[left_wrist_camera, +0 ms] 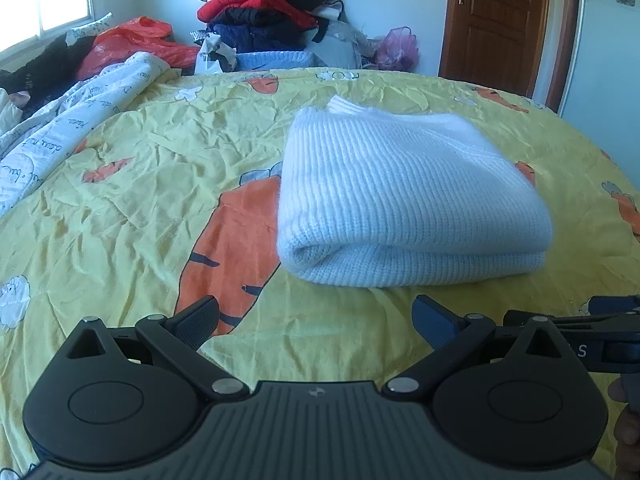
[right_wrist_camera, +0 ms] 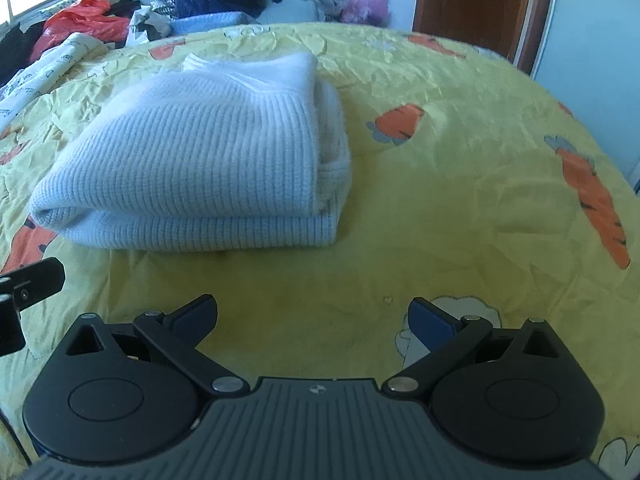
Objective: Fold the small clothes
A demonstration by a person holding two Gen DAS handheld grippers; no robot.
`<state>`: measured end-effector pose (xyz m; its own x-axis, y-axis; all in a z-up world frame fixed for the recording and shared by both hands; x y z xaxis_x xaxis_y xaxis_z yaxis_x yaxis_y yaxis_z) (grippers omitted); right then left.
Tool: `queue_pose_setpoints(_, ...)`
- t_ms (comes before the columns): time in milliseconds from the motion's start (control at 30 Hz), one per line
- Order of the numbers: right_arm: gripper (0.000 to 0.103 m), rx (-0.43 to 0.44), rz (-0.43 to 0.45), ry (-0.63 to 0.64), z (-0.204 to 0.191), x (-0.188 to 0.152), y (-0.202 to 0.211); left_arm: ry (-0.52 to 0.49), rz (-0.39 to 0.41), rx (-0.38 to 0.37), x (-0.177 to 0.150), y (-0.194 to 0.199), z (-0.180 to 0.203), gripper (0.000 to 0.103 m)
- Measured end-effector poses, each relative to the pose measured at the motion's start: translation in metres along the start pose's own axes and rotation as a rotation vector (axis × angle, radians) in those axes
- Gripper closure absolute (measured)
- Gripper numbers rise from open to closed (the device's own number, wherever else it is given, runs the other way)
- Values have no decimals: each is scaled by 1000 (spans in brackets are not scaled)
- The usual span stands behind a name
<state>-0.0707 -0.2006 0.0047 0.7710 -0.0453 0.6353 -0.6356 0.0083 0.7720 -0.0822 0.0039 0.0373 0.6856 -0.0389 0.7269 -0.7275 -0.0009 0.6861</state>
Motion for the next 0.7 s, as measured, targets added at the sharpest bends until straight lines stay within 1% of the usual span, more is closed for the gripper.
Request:
queue_pose_setpoints(100, 0, 0, -10, -4, 0, 3, -4, -6, -10, -5, 2, -4, -1, 0)
queue_pose_setpoints(200, 0, 4, -11, -6, -1, 5, -7, -13, -30, 9, 2, -11, -2, 0)
queue_pose_setpoints(333, 0, 7, -8, 1, -2, 7, -8, 18, -50, -20, 3, -16, -6, 0)
queue_pose_setpoints(567, 0, 17, -16, -6, -1, 8, -10, 49, -54, -39, 7, -18, -8, 0)
queue_pose_setpoints(700, 0, 24, -17, -13, 0, 8, -9, 47, -54, -43, 8, -17, -6, 0)
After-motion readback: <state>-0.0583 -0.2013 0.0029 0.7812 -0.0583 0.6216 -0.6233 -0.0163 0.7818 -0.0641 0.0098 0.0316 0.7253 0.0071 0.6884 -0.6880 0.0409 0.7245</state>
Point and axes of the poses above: each gripper's, at about its wrist camera, not at the fingertips, and y roughly against the way its jaws point, z to its right, x to its top, the point moved 2 cm from there along -y, roughly the way its jaws point, and after that the axes turned 1 degree about -y, right-handed, at the moved point
